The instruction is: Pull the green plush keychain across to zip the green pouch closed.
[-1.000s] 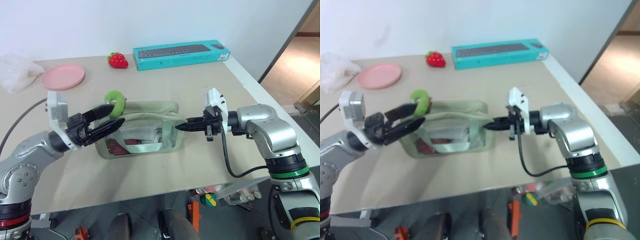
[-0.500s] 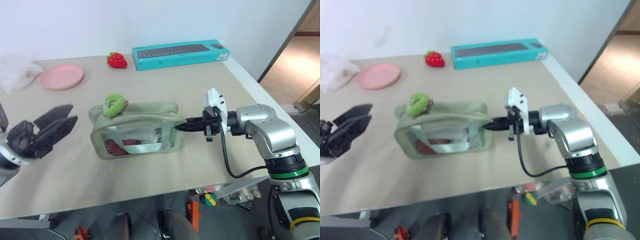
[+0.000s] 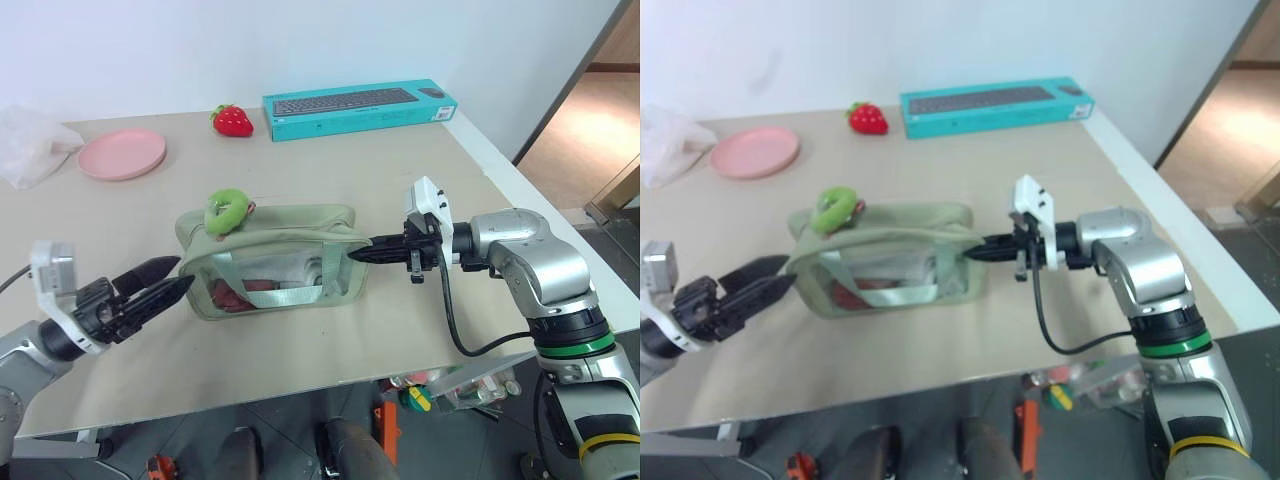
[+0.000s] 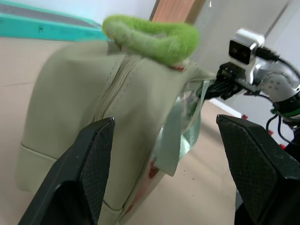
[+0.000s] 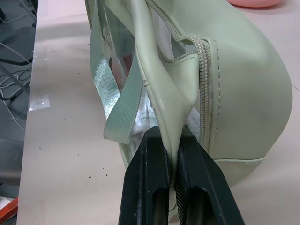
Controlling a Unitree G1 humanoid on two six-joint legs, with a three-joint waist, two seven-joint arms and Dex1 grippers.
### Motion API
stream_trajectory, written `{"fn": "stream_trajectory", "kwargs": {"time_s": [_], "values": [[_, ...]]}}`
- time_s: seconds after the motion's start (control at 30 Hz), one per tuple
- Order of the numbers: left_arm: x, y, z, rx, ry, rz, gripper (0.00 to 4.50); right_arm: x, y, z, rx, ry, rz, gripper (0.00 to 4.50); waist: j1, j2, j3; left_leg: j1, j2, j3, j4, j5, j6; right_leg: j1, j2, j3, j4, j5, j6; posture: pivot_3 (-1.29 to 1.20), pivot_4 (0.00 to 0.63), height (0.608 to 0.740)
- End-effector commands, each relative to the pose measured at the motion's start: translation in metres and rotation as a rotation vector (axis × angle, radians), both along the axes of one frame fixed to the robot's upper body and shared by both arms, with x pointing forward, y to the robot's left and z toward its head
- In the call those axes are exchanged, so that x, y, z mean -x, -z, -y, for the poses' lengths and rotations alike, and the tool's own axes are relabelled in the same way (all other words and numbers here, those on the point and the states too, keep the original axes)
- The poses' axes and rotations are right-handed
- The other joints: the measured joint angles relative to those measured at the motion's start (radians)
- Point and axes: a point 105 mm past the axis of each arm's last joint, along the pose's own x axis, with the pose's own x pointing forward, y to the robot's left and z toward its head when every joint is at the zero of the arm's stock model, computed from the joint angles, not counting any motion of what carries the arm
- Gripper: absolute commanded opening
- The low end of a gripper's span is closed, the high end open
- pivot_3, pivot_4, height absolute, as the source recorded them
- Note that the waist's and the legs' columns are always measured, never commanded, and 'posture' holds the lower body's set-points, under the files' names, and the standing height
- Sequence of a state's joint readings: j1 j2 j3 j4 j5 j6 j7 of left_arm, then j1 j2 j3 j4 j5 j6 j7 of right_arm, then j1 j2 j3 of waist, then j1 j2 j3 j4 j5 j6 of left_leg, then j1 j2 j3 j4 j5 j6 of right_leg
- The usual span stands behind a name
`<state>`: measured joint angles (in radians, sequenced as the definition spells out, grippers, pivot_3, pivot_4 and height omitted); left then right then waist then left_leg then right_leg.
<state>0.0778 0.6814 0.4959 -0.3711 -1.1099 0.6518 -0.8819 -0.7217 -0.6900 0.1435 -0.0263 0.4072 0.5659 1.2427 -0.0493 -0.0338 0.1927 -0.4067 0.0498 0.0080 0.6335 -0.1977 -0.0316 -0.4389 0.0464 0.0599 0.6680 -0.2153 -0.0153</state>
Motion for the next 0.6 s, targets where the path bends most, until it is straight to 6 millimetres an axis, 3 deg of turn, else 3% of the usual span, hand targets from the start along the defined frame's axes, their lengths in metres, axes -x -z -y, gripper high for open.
{"fn": "stream_trajectory", "kwargs": {"time_s": [0.03,0.33,0.53,0.6], "values": [[-0.004,0.000,0.005,0.006,0.009,0.014,3.07,0.003,-0.003,-0.002,0.009,-0.015,0.014,0.00,0.000,0.000,0.000,0.000,0.000,0.000,0.000,0.000,0.000,0.000,0.000,0.000,0.000,0.000,0.000,0.00,0.150,0.740],[-0.009,0.005,0.011,-0.003,0.018,0.029,0.05,0.004,-0.004,0.001,0.012,-0.005,0.016,0.00,0.001,-0.001,-0.001,0.000,0.000,0.001,0.000,0.000,0.000,0.000,0.000,0.001,0.000,0.000,0.000,0.00,0.150,0.740],[-0.011,0.009,0.014,-0.046,0.001,0.051,0.02,0.011,-0.007,0.004,-0.008,-0.032,-0.022,0.00,0.001,-0.001,-0.001,0.000,-0.001,0.002,0.000,0.000,0.000,0.000,-0.001,0.002,0.000,0.001,0.001,0.00,0.150,0.740],[-0.009,0.009,0.015,-0.048,0.010,0.052,0.00,0.017,-0.010,0.008,-0.022,-0.055,-0.041,0.77,0.001,-0.002,-0.001,0.000,-0.001,0.002,0.000,0.000,0.000,0.000,-0.001,0.003,0.000,0.001,0.001,0.00,0.150,0.740]]}}
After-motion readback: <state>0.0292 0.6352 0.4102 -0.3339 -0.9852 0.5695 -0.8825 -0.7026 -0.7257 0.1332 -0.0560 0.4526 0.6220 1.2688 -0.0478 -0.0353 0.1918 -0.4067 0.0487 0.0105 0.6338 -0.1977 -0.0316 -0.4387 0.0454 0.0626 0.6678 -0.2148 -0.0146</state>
